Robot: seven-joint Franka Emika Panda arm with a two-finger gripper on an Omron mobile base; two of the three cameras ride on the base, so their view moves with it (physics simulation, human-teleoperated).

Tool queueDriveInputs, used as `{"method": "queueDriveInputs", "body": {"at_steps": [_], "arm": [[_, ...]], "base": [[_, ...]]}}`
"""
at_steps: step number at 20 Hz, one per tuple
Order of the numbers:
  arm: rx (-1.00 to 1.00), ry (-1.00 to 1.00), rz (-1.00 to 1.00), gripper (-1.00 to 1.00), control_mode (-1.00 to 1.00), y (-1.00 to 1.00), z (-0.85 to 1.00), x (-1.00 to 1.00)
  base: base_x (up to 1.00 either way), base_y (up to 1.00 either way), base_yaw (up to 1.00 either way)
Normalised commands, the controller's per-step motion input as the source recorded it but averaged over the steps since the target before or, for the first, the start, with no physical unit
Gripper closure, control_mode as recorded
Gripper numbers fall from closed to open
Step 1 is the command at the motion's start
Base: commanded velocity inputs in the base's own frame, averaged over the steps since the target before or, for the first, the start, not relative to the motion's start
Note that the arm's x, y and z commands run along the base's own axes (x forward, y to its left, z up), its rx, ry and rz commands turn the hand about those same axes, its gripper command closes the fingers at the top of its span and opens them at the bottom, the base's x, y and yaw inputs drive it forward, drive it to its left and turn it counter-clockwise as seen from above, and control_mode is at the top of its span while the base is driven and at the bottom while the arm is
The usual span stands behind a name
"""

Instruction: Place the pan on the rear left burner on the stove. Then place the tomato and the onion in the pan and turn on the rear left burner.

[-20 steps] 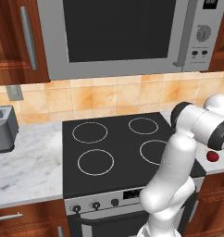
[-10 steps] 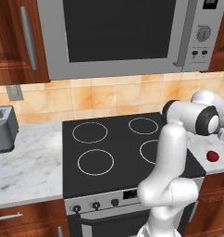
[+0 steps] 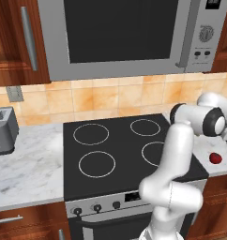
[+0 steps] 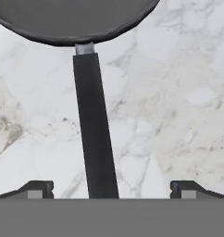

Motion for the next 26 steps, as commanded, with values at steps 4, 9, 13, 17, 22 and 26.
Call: {"method": "queueDriveInputs", "body": {"at_steps": [4,9,13,17,22,26], "arm": [[0.01,0.02,0.01,-1.0,-1.0,0.0,-0.34,0.17],[0.0,0.02,0.01,-1.0,-1.0,0.0,-0.34,0.15],[0.0,0.0,0.0,1.0,-1.0,0.0,-0.33,0.12],[0.0,0.0,0.0,1.0,-1.0,0.0,-0.25,0.14],[0.0,0.0,0.0,1.0,-1.0,0.0,-0.04,0.0],[0.0,-0.08,0.0,1.0,-1.0,0.0,0.06,0.0]], "base": [[0.0,0.0,0.0],[0.0,0.0,0.0],[0.0,0.0,0.0],[0.0,0.0,0.0],[0.0,0.0,0.0],[0.0,0.0,0.0]]}}
